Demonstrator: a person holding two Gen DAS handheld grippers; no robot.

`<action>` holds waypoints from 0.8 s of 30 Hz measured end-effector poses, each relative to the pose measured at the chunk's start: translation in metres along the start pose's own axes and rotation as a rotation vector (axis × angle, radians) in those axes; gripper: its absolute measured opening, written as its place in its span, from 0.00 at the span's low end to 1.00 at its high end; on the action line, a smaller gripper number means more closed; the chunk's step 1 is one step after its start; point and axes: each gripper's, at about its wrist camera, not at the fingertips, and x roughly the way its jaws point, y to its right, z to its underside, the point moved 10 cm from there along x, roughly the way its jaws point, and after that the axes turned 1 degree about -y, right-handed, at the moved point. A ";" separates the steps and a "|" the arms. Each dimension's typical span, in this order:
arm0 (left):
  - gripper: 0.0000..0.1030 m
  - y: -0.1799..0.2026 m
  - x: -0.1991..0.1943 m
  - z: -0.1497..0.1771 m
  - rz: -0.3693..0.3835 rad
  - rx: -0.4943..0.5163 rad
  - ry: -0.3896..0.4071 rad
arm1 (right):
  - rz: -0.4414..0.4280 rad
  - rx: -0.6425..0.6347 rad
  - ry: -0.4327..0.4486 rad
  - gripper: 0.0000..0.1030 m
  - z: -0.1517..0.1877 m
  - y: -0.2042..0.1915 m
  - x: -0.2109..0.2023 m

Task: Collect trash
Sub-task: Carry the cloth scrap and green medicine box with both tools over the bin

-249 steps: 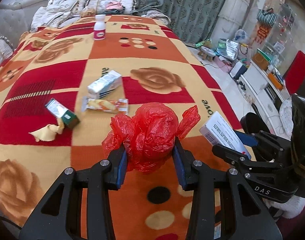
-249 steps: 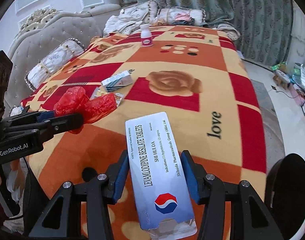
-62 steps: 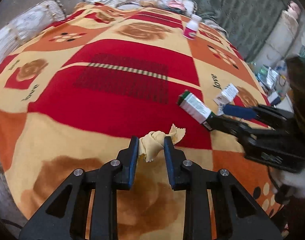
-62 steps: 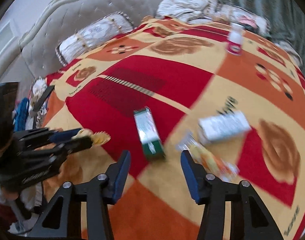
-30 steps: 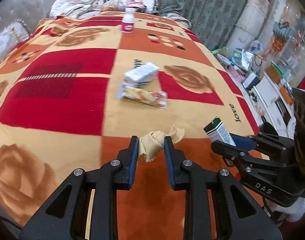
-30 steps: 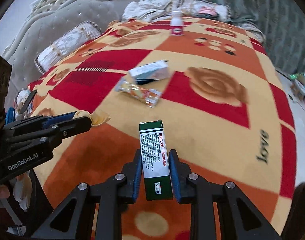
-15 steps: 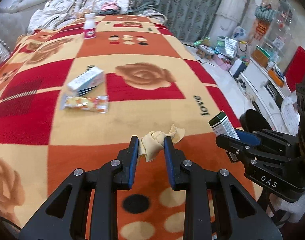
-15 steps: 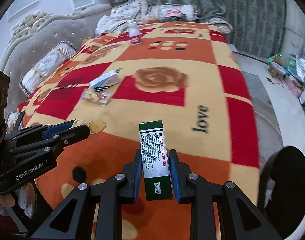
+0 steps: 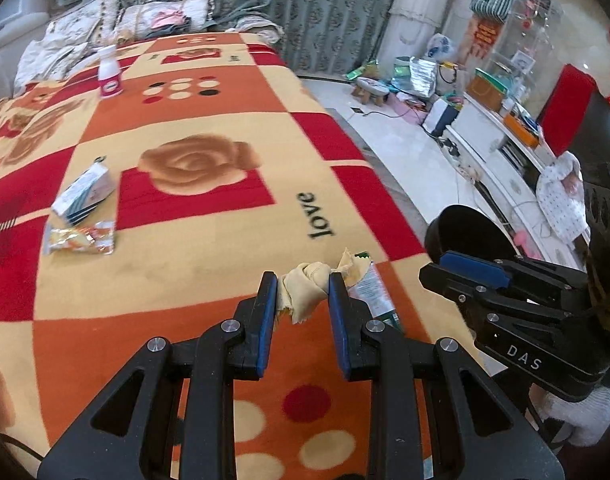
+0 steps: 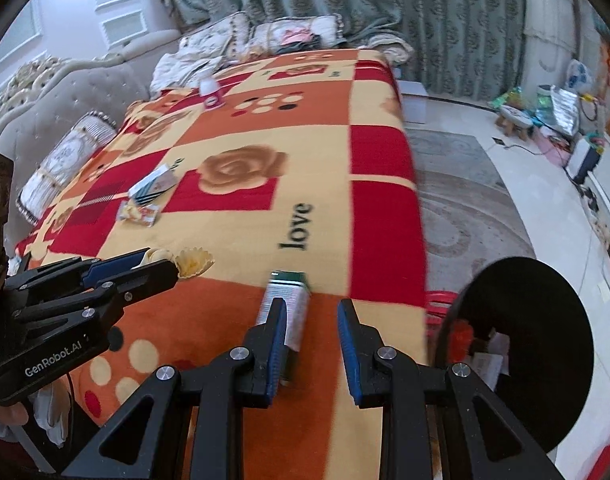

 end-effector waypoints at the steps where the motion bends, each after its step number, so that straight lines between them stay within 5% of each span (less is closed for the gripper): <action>1: 0.23 0.002 0.001 0.000 0.005 -0.001 -0.001 | 0.004 0.008 0.000 0.24 0.001 0.005 -0.001; 7: 0.23 -0.001 0.005 0.006 -0.009 0.003 -0.019 | -0.046 0.059 -0.017 0.26 0.007 0.015 0.000; 9: 0.23 -0.007 0.004 0.009 -0.022 -0.002 -0.021 | -0.063 0.057 -0.031 0.37 0.009 0.008 0.006; 17: 0.23 -0.044 -0.004 0.012 -0.071 -0.054 -0.016 | -0.108 -0.013 -0.083 0.38 0.009 -0.038 0.044; 24: 0.23 -0.036 -0.002 0.012 -0.048 -0.057 -0.023 | -0.051 -0.038 -0.097 0.24 0.014 -0.029 0.048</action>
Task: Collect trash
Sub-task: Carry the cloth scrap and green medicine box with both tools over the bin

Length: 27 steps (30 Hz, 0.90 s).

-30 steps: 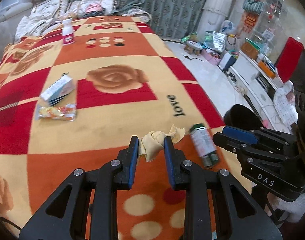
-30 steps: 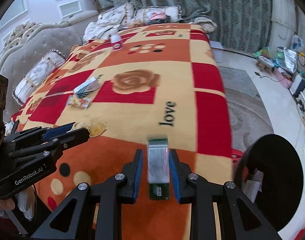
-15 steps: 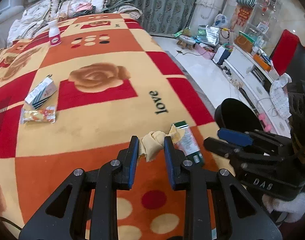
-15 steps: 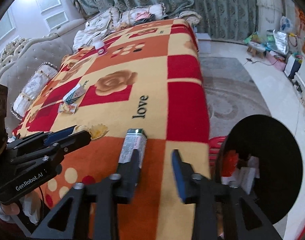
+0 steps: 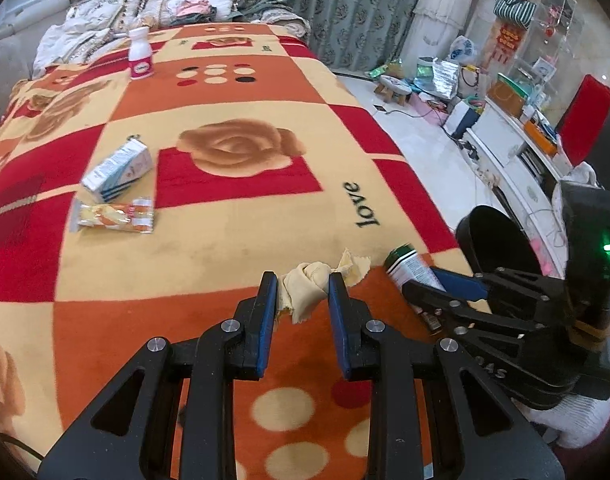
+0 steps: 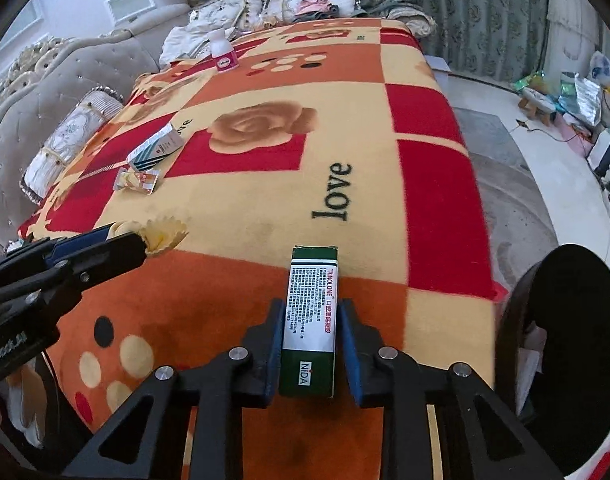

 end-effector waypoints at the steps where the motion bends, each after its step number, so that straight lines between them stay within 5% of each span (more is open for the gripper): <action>1: 0.23 0.005 0.001 0.000 0.009 0.003 -0.002 | 0.005 0.001 0.011 0.24 0.000 0.003 -0.005; 13: 0.23 0.055 0.006 -0.002 0.071 0.057 -0.012 | 0.057 0.091 0.087 0.24 0.002 0.058 -0.054; 17: 0.23 0.042 0.006 0.000 0.049 0.041 -0.018 | -0.014 0.113 0.091 0.24 0.001 0.052 -0.053; 19: 0.23 0.036 0.005 0.001 0.038 0.034 -0.018 | -0.008 0.108 0.090 0.28 -0.001 0.046 -0.046; 21: 0.23 0.029 0.004 0.002 0.026 0.027 -0.017 | -0.010 0.098 0.074 0.44 -0.002 0.039 -0.036; 25: 0.23 0.019 0.003 0.002 0.018 0.011 -0.016 | -0.013 0.061 0.027 0.41 -0.002 0.027 -0.011; 27: 0.23 0.020 0.003 0.002 0.019 0.010 -0.014 | 0.019 0.056 0.018 0.28 0.000 0.029 -0.002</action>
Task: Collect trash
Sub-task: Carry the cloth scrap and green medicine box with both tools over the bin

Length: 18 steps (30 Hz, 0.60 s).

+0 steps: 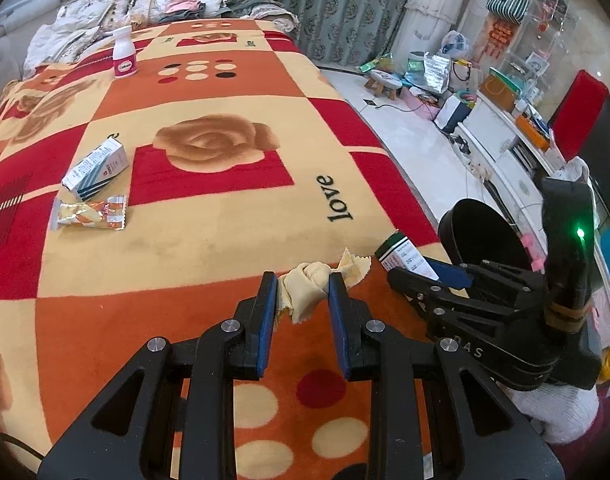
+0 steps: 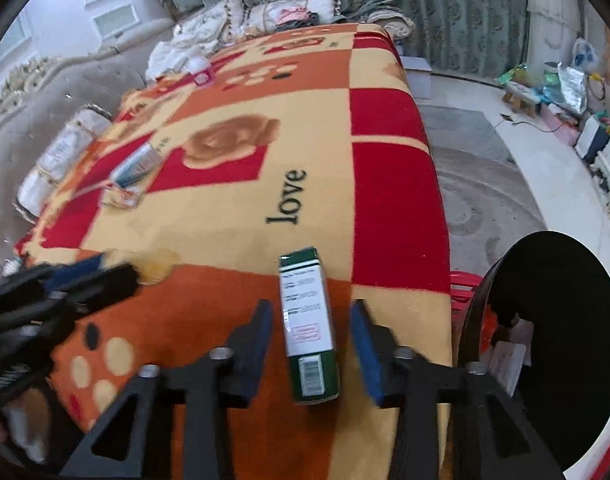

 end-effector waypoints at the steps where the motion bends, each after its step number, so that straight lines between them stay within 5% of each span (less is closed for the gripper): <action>1: 0.23 0.002 0.000 0.000 0.002 0.001 0.000 | 0.001 0.001 0.004 0.27 0.001 0.001 0.000; 5: 0.23 0.016 0.005 -0.002 0.024 0.013 -0.006 | 0.021 -0.032 0.027 0.20 0.001 0.004 -0.016; 18: 0.23 0.078 0.012 -0.010 0.091 0.093 -0.021 | 0.084 0.044 0.097 0.20 0.004 0.060 -0.063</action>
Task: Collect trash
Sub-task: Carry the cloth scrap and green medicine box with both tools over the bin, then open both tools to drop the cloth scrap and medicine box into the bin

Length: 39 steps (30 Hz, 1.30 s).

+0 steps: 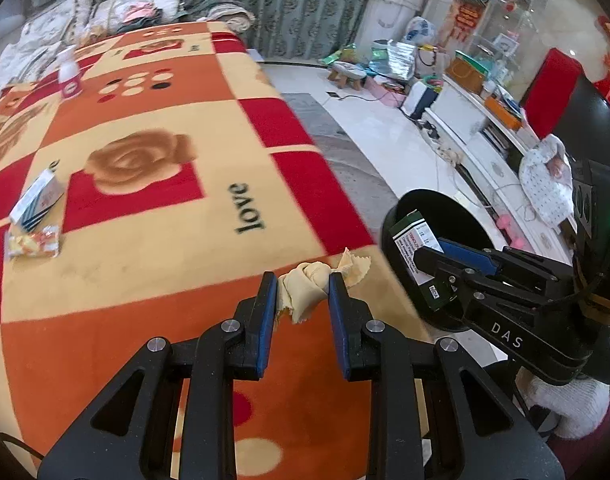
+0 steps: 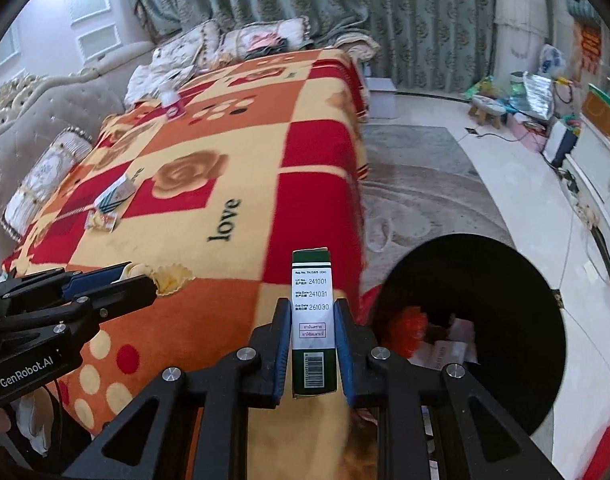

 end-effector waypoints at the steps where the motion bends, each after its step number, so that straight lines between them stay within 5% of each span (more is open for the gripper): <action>1: 0.23 0.004 0.001 -0.001 0.005 0.005 -0.001 | 0.006 0.008 0.004 0.20 0.000 0.006 -0.003; 24: 0.24 0.112 0.062 -0.033 0.229 0.068 -0.084 | 0.116 0.191 0.018 0.20 0.015 0.122 -0.022; 29: 0.46 0.120 0.069 -0.034 0.284 0.037 -0.101 | 0.144 0.238 0.042 0.21 0.015 0.141 -0.025; 30: 0.48 0.120 0.068 -0.034 0.297 0.028 -0.102 | 0.150 0.248 0.042 0.30 0.015 0.144 -0.026; 32: 0.49 0.117 0.066 -0.034 0.296 0.024 -0.096 | 0.151 0.258 0.045 0.38 0.015 0.146 -0.026; 39: 0.49 0.087 0.055 -0.029 0.218 0.007 -0.086 | 0.116 0.251 0.029 0.38 0.014 0.132 -0.021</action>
